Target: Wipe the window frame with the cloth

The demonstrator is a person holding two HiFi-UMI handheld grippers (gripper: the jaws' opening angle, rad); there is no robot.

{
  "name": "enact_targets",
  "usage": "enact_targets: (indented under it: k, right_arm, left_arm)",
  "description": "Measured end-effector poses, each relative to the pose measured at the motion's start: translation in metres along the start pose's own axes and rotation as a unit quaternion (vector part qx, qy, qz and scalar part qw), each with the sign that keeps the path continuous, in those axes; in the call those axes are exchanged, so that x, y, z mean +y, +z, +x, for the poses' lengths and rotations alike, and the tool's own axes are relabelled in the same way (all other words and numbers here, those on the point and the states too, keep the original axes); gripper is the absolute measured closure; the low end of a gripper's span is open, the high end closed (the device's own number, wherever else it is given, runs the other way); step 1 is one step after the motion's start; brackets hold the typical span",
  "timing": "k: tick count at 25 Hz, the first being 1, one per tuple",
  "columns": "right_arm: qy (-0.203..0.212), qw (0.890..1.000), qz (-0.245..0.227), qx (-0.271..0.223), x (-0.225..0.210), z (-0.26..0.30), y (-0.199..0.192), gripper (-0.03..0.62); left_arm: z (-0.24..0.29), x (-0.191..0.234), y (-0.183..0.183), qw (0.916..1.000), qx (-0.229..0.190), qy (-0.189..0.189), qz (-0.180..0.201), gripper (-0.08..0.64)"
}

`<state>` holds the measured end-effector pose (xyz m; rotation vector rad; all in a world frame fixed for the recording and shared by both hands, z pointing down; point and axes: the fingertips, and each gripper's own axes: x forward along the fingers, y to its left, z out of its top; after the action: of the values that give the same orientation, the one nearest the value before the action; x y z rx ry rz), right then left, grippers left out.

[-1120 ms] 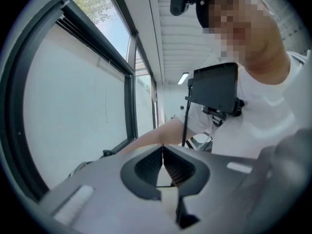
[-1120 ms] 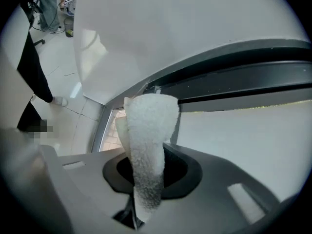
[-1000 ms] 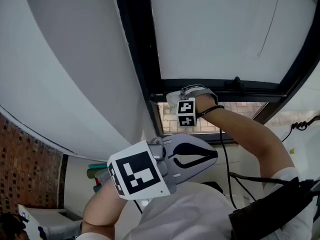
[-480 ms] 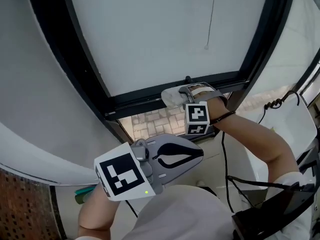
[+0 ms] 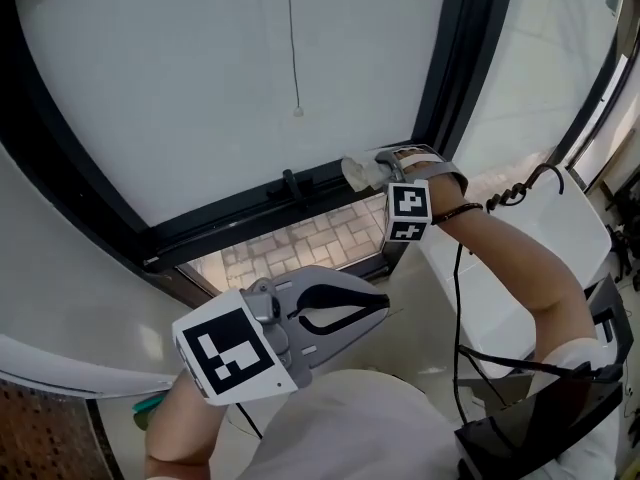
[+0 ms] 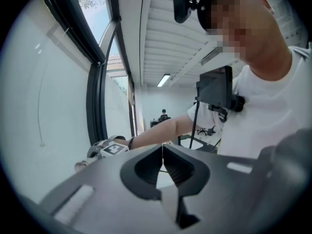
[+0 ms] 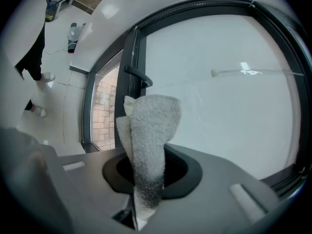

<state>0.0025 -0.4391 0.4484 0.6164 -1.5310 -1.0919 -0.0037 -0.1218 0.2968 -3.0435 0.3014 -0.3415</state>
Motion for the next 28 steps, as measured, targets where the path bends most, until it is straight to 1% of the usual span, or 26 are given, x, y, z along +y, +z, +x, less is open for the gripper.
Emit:
enact_targets:
  k: [2, 6, 10, 13, 20, 25, 28]
  right_arm:
    - [-0.004, 1.000, 0.001, 0.006, -0.002, 0.011, -0.024, 0.523]
    - [-0.012, 1.000, -0.007, 0.009, -0.001, 0.041, -0.050, 0.523]
    - [-0.010, 1.000, 0.004, 0.000, -0.003, 0.074, -0.085, 0.523]
    - [-0.003, 1.000, 0.014, -0.003, -0.004, 0.102, -0.101, 0.523]
    - [0.011, 1.000, 0.001, -0.005, 0.006, 0.150, -0.108, 0.523]
    - [0.021, 1.000, 0.002, -0.012, 0.012, 0.165, -0.111, 0.523]
    - [0.032, 0.999, -0.003, -0.014, 0.023, 0.169, -0.112, 0.523]
  left_arm:
    - [0.012, 0.004, -0.001, 1.0000, 0.001, 0.002, -0.002, 0.535]
    - [0.027, 0.012, -0.013, 0.9999, -0.002, 0.015, -0.003, 0.536]
    - [0.061, 0.020, -0.006, 0.9988, 0.014, 0.044, -0.014, 0.537]
    - [0.075, 0.027, -0.005, 0.9972, 0.018, 0.066, -0.028, 0.537]
    - [0.084, 0.039, -0.018, 0.9923, 0.029, 0.110, -0.049, 0.537]
    - [0.087, 0.040, -0.022, 0.9891, 0.033, 0.133, -0.054, 0.537]
    - [0.087, 0.039, -0.027, 0.9880, 0.037, 0.139, -0.057, 0.537]
